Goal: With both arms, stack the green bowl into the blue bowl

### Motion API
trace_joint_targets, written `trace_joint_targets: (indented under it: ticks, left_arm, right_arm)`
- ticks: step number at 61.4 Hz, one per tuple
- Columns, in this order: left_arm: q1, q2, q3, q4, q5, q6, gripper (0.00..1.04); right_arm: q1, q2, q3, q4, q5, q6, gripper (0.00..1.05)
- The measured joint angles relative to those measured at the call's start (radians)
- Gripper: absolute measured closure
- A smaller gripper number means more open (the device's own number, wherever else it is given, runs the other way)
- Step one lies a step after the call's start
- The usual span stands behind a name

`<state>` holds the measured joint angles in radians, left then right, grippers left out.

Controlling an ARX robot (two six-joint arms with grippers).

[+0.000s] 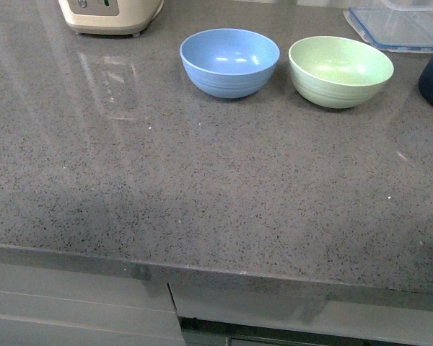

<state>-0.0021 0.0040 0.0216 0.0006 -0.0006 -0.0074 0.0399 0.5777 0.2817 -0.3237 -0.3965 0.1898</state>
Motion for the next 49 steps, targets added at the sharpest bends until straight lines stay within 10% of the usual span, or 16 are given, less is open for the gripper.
trace_joint_targets:
  ticks: [9,49]
  left_arm:
    - [0.000,0.000,0.000,0.000,0.000,0.001,0.05]
    - [0.000,0.000,0.000,0.000,0.000,0.002,0.07]
  right_arm:
    - [0.103,0.265,0.130,0.124,0.101,0.005,0.10]
    - [0.129,0.980,0.687,0.233,0.199,-0.006,0.10]
